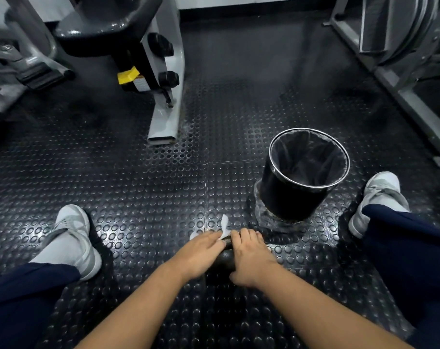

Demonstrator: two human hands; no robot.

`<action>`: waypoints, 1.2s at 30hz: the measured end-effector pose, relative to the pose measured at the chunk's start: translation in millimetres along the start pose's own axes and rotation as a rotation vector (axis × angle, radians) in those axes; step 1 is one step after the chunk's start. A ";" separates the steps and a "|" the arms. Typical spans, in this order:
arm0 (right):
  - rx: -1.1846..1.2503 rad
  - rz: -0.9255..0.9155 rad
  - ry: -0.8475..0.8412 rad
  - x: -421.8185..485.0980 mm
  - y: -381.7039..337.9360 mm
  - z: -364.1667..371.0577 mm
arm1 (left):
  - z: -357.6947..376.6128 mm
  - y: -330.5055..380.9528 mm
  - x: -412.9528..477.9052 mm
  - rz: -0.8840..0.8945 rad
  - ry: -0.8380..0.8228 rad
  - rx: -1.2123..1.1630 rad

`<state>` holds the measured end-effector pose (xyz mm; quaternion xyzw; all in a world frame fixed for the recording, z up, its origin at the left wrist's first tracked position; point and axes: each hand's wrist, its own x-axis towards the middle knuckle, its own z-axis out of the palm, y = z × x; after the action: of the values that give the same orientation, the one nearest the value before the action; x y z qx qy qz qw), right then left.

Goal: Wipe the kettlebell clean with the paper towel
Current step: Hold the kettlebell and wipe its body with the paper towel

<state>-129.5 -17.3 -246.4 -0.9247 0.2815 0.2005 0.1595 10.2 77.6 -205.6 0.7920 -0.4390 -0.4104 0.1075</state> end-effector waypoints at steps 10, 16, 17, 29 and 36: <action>-0.005 0.008 -0.008 -0.6 1.3 0.7 | 6.7 6.7 5.4 -0.022 -0.033 0.037; -0.002 0.012 -0.011 0.7 -2.2 -0.5 | 3.1 -8.5 7.5 -0.060 -0.010 0.013; -0.005 0.017 -0.015 1.0 -2.7 -0.1 | 3.6 -3.9 6.0 -0.036 -0.014 0.000; -0.024 0.018 -0.005 0.1 -0.7 0.5 | -6.2 -14.9 3.2 -0.087 -0.023 0.046; -0.020 0.034 -0.028 -6.7 2.5 3.3 | -0.7 -11.6 0.4 -0.022 -0.019 -0.058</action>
<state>-137.0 -14.9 -246.6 -0.9184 0.2929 0.2191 0.1506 17.9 84.1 -211.5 0.7893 -0.4192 -0.4318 0.1218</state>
